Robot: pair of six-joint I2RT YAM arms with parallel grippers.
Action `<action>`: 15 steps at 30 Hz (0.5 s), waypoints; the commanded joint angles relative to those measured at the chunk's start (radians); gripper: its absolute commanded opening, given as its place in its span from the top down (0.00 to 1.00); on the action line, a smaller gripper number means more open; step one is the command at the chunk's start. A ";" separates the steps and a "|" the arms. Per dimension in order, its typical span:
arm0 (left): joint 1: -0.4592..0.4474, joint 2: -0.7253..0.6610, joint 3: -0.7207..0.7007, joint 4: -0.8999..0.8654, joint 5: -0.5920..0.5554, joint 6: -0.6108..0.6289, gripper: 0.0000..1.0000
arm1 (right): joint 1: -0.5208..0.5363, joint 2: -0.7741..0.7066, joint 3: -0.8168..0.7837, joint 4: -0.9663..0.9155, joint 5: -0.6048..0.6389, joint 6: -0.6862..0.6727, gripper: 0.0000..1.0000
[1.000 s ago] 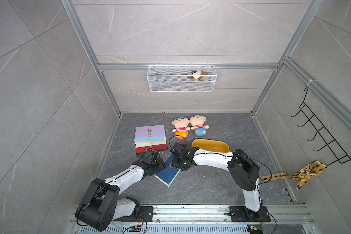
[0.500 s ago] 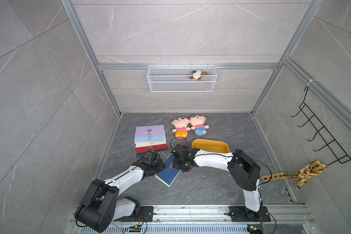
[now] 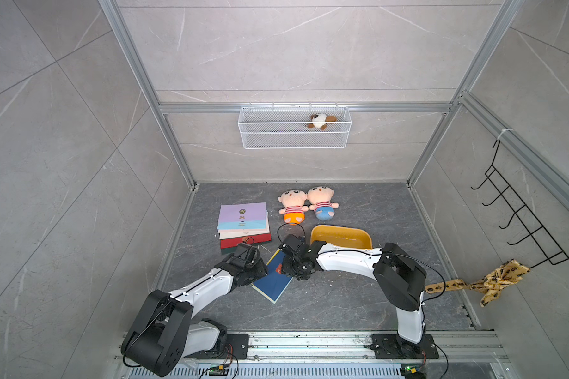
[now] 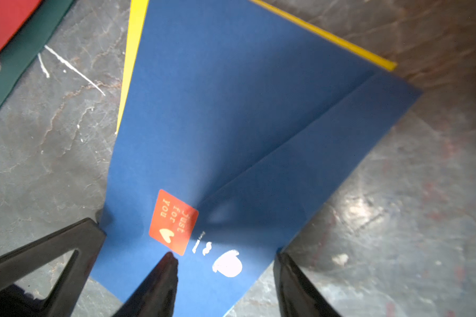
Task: Put the sealed envelopes into the storage box
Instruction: Pick up the envelope from the center of the board.
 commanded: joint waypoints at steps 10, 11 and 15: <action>-0.020 0.015 -0.001 -0.047 0.022 -0.001 0.58 | 0.006 -0.006 -0.042 0.040 -0.054 0.033 0.40; -0.021 0.019 0.001 -0.047 0.021 -0.001 0.59 | 0.006 -0.003 -0.040 0.042 -0.053 0.032 0.40; -0.027 0.026 -0.001 -0.047 0.013 0.000 0.61 | 0.007 0.000 -0.024 0.051 -0.068 0.029 0.42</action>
